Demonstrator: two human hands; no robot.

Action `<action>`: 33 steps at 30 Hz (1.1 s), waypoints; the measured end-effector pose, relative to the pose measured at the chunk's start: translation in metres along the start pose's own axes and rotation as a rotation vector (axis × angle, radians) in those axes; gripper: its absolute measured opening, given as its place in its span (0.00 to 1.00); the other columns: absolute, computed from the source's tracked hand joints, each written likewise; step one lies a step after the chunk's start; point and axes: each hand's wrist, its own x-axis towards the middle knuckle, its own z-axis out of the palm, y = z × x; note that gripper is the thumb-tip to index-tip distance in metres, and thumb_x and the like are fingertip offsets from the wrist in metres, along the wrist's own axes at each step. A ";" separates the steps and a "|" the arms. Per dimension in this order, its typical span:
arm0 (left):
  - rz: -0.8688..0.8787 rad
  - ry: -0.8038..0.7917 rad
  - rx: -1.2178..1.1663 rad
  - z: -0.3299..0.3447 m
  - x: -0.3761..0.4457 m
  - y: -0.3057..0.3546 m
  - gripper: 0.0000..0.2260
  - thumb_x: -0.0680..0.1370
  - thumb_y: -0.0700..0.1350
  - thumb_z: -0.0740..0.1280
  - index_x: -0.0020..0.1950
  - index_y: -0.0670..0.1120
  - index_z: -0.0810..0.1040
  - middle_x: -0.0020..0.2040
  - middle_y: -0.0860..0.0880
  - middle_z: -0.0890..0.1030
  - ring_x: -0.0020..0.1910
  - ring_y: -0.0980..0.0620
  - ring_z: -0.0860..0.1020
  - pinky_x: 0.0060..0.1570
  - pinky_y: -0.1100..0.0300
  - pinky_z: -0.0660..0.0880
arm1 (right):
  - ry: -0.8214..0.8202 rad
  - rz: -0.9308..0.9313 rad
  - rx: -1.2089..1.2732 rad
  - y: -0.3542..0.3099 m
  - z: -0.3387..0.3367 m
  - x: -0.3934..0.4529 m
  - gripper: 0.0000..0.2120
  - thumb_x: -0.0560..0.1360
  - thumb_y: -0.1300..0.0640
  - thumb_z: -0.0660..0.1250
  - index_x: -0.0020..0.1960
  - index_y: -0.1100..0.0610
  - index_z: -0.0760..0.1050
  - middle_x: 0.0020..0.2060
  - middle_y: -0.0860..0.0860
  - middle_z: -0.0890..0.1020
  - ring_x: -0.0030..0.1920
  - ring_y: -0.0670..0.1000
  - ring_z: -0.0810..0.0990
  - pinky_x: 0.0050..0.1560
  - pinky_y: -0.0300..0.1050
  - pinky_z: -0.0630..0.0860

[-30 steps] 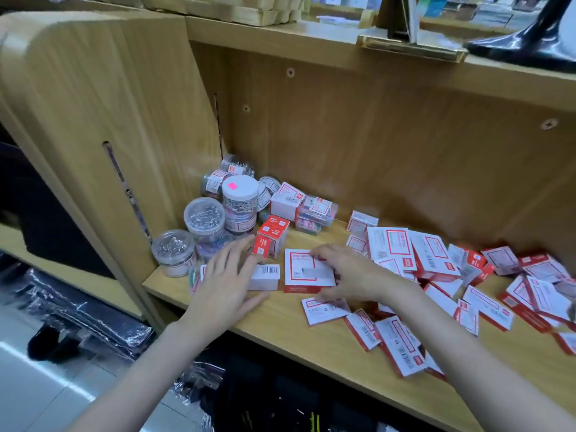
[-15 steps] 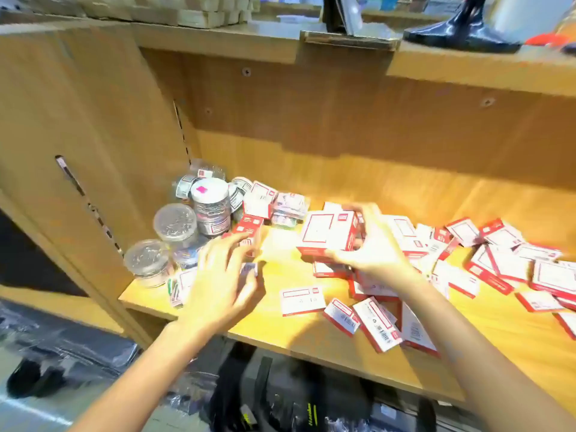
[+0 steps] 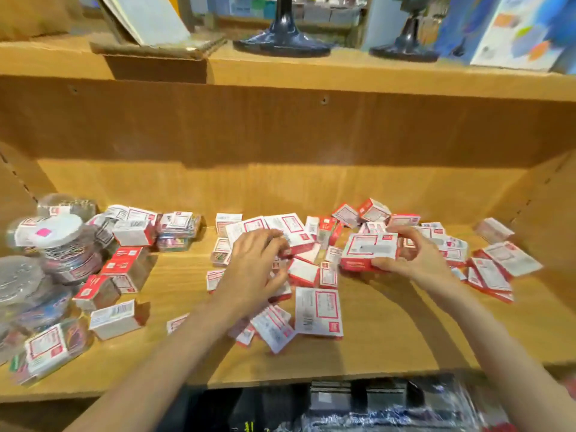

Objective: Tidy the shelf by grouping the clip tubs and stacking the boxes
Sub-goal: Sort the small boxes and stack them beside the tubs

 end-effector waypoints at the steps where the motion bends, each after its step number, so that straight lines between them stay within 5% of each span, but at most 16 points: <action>1: 0.010 -0.031 0.014 0.006 0.005 0.008 0.17 0.74 0.51 0.56 0.56 0.45 0.76 0.57 0.46 0.76 0.59 0.46 0.70 0.59 0.47 0.67 | -0.020 0.018 -0.005 0.008 -0.012 -0.003 0.26 0.65 0.71 0.74 0.59 0.59 0.69 0.45 0.49 0.79 0.33 0.31 0.77 0.32 0.24 0.71; 6: 0.014 -0.090 0.030 0.026 0.024 0.041 0.16 0.73 0.53 0.57 0.52 0.46 0.78 0.56 0.47 0.77 0.57 0.44 0.73 0.60 0.48 0.64 | -0.268 0.055 -0.208 0.044 -0.047 -0.006 0.33 0.63 0.58 0.78 0.63 0.49 0.66 0.58 0.47 0.75 0.53 0.39 0.76 0.44 0.27 0.74; 9: -0.007 -0.096 0.051 0.036 0.027 0.054 0.15 0.73 0.53 0.58 0.53 0.47 0.78 0.55 0.47 0.77 0.57 0.46 0.71 0.60 0.48 0.65 | -0.307 -0.060 -0.430 0.050 -0.055 0.002 0.33 0.64 0.51 0.77 0.64 0.48 0.64 0.59 0.45 0.70 0.57 0.42 0.70 0.51 0.27 0.67; 13: -0.065 -0.123 0.067 0.049 0.030 0.070 0.16 0.73 0.53 0.57 0.52 0.47 0.77 0.55 0.46 0.78 0.56 0.44 0.74 0.58 0.51 0.63 | -0.304 -0.178 -0.560 0.055 -0.062 0.010 0.35 0.65 0.46 0.75 0.67 0.48 0.63 0.65 0.47 0.68 0.63 0.46 0.67 0.63 0.41 0.64; 16: -0.104 -0.161 0.061 0.057 0.034 0.082 0.15 0.74 0.53 0.59 0.55 0.47 0.77 0.59 0.46 0.76 0.60 0.44 0.72 0.59 0.46 0.67 | -0.328 -0.202 -0.588 0.055 -0.069 0.014 0.35 0.66 0.46 0.75 0.68 0.49 0.63 0.66 0.47 0.68 0.62 0.44 0.65 0.64 0.41 0.63; 23: -0.134 -0.233 0.007 0.076 0.040 0.099 0.16 0.77 0.48 0.62 0.64 0.46 0.71 0.65 0.47 0.70 0.63 0.47 0.68 0.61 0.56 0.67 | -0.411 -0.212 -0.708 0.070 -0.087 0.009 0.38 0.64 0.37 0.71 0.68 0.45 0.60 0.65 0.43 0.64 0.64 0.44 0.61 0.66 0.46 0.64; 33: -0.200 -0.310 0.021 0.087 0.057 0.110 0.21 0.78 0.50 0.60 0.70 0.51 0.64 0.71 0.50 0.63 0.69 0.49 0.61 0.67 0.54 0.61 | -0.312 -0.190 -0.588 0.066 -0.112 0.023 0.32 0.67 0.42 0.72 0.67 0.48 0.65 0.66 0.45 0.67 0.63 0.45 0.66 0.62 0.40 0.64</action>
